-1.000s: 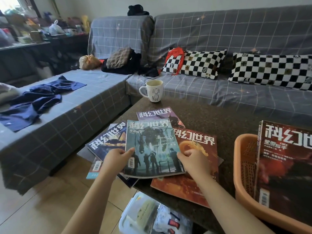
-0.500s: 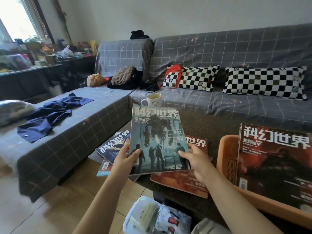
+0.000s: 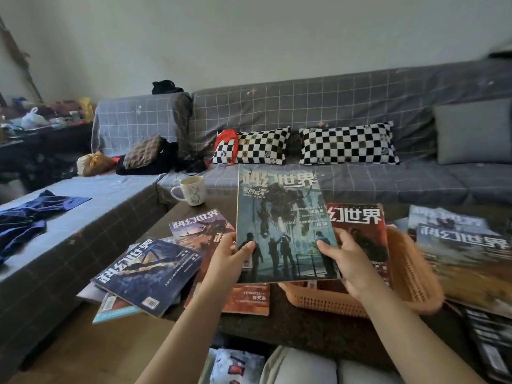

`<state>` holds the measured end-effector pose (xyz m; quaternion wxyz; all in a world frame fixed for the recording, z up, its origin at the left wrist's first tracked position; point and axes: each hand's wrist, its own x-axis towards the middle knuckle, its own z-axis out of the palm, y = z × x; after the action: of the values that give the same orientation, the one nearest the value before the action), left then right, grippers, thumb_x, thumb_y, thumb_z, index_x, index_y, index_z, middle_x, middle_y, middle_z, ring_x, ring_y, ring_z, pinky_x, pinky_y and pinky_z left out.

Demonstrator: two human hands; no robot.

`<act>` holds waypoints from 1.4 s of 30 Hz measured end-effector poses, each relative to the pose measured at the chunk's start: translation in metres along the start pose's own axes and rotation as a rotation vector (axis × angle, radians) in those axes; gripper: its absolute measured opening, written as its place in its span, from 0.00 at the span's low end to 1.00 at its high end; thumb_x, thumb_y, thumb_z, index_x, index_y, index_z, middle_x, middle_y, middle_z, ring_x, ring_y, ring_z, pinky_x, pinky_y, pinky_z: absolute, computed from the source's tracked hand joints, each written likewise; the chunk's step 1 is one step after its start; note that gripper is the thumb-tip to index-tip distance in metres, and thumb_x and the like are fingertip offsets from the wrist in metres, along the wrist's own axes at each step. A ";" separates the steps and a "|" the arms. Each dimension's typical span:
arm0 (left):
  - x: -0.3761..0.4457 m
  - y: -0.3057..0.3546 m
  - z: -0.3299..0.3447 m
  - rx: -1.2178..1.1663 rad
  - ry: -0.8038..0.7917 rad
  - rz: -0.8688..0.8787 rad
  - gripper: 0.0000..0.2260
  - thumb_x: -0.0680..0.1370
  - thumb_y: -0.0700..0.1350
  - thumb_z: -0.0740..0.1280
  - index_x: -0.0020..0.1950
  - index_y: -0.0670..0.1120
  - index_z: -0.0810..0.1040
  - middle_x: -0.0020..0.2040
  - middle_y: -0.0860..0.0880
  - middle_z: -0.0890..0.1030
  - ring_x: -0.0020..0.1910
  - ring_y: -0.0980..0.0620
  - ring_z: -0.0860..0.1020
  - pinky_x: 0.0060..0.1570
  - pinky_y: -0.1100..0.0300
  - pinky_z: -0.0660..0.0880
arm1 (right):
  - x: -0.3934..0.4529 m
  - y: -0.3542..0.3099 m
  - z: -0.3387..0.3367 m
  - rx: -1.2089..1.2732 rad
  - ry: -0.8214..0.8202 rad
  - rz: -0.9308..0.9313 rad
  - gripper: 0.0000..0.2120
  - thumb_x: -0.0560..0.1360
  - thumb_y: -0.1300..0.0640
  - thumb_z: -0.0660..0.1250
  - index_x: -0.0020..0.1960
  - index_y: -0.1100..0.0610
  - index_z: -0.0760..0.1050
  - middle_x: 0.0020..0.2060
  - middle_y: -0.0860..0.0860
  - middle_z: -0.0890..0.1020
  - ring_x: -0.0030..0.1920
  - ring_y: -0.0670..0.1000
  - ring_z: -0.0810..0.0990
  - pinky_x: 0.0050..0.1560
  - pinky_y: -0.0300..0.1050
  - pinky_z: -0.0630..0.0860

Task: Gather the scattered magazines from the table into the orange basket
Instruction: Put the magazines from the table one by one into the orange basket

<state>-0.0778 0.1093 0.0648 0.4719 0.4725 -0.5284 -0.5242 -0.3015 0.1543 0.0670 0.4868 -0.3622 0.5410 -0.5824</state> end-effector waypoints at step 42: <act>0.043 -0.037 0.125 0.593 -0.128 -0.160 0.08 0.79 0.49 0.63 0.43 0.55 0.81 0.35 0.55 0.85 0.36 0.56 0.84 0.39 0.56 0.82 | 0.036 0.017 -0.111 -0.946 0.205 0.250 0.25 0.80 0.53 0.57 0.73 0.62 0.58 0.60 0.57 0.77 0.54 0.54 0.79 0.50 0.46 0.75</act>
<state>-0.2066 0.0802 0.0272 0.2367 0.5956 -0.6480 -0.4115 -0.4135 0.1512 0.0296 0.2793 -0.4166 0.8303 -0.2431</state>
